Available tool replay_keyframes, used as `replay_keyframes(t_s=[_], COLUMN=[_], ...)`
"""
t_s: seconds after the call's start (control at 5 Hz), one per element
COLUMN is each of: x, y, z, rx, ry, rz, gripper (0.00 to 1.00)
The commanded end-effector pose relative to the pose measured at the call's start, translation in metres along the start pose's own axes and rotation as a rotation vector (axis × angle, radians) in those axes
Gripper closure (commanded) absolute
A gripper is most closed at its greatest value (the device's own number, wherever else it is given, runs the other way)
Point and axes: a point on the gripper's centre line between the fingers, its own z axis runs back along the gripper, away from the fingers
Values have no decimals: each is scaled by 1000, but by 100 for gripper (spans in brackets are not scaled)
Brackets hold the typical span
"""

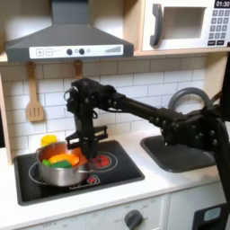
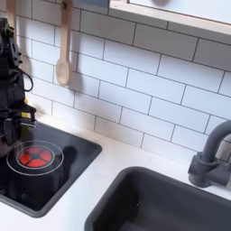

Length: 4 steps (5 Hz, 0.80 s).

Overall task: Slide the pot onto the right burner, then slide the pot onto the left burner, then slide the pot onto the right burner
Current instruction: 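Slide the pot onto the right burner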

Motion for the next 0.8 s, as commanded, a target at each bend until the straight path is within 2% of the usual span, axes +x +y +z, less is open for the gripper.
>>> replay_keyframes(t_s=[0.0, 0.2, 0.6], x=[-1, 0, 2], y=[-10, -14, -37], z=[-2, -2, 1], rx=[-6, -10, -55], ry=[-1, -3, -4], rz=[-29, -34, -75], gripper=[100, 100, 100])
